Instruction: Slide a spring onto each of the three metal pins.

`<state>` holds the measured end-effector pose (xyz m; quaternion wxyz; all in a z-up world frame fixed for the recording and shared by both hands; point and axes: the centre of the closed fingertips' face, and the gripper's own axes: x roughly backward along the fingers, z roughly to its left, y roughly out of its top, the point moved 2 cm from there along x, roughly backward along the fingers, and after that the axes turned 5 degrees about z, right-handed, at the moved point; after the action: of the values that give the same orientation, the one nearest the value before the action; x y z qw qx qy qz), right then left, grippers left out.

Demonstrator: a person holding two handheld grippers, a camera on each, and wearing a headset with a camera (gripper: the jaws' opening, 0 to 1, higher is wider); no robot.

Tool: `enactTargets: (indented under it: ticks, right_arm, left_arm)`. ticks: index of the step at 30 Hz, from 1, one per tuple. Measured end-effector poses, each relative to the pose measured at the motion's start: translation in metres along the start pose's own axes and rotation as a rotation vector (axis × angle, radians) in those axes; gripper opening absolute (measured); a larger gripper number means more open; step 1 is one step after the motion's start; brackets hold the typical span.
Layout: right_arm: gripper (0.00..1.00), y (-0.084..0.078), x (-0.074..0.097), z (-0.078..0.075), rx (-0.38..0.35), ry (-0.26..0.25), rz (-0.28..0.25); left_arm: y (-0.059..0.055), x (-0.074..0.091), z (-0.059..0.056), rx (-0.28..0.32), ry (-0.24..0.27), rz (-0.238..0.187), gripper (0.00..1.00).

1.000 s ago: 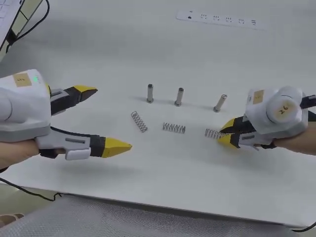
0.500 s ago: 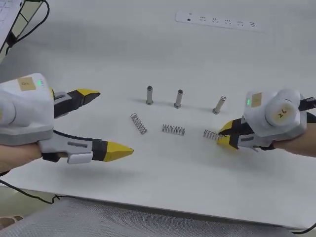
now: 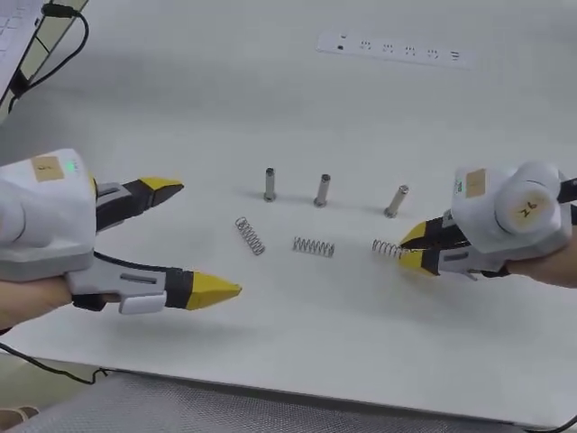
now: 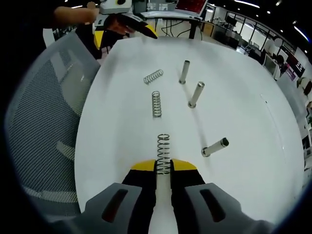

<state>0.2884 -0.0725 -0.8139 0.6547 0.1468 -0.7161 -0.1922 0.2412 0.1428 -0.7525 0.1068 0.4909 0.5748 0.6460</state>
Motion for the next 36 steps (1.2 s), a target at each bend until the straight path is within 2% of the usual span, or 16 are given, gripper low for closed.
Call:
enactTargets:
  ticks: [5,8,21,29,36]
  right_arm:
    - [0.08,0.005,0.004,0.002,0.011,0.003,-0.011]
    - [0.08,0.007,0.005,0.003,0.014,0.005,-0.014]
    - [0.08,0.018,0.014,0.013,0.024,0.021,-0.027]
    - [0.08,0.028,0.018,0.018,0.041,0.032,-0.040]
    - [0.08,0.036,0.021,0.020,0.048,0.040,-0.060]
  left_arm:
    - [0.002,-0.005,-0.007,-0.005,-0.026,0.003,0.85]
    - [0.002,-0.009,-0.012,0.000,-0.054,0.013,0.80]
    - [0.002,-0.031,-0.028,-0.043,-0.138,0.043,0.74]
    - [0.014,-0.046,-0.035,-0.044,-0.185,0.016,0.69]
    - [0.022,-0.062,-0.045,-0.080,-0.227,-0.005,0.60]
